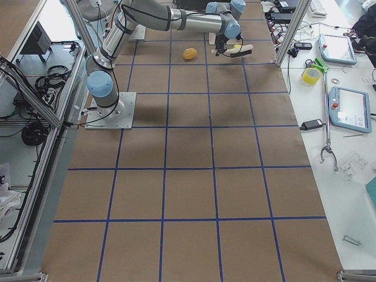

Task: Sweep and dump trash into bin
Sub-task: 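Move the brush with the right gripper behind the yellow sponge, then sweep the yellow sponge into the dustpan with the right gripper's brush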

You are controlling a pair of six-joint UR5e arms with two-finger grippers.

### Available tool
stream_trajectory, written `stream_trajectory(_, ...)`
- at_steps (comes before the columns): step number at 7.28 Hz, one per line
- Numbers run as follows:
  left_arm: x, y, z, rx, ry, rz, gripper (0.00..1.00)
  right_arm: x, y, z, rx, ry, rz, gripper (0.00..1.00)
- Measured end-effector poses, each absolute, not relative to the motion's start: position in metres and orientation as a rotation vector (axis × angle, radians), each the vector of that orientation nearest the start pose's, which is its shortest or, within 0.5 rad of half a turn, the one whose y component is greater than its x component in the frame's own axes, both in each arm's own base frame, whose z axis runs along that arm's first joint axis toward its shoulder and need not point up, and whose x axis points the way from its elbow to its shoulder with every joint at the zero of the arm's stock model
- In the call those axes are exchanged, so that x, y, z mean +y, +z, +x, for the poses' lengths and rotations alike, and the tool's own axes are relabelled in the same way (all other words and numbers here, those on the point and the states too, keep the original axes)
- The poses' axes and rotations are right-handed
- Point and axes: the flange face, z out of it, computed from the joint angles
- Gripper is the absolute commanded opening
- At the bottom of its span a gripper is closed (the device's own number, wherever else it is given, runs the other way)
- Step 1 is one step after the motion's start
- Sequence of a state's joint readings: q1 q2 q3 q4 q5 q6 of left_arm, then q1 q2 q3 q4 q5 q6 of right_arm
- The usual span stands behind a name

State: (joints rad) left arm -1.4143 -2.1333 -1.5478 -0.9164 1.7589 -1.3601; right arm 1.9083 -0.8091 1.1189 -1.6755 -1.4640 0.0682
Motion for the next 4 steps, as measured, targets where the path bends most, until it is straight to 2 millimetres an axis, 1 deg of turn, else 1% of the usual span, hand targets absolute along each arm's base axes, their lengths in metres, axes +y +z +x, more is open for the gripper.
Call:
stream_trajectory(1,-0.683,0.235,-0.008,2.192,-0.307,-2.100,0.00,-0.654,0.227,0.392,3.022,0.346,-0.382,0.04)
stream_trajectory(2,-0.683,0.234,-0.008,2.192,-0.307,-2.100,0.00,-0.646,0.223,0.410,3.023,0.352,-0.359,0.04)
stream_trajectory(4,-0.683,0.234,-0.008,2.193,-0.307,-2.100,0.00,-0.615,0.218,0.463,3.030,0.350,-0.306,0.04)
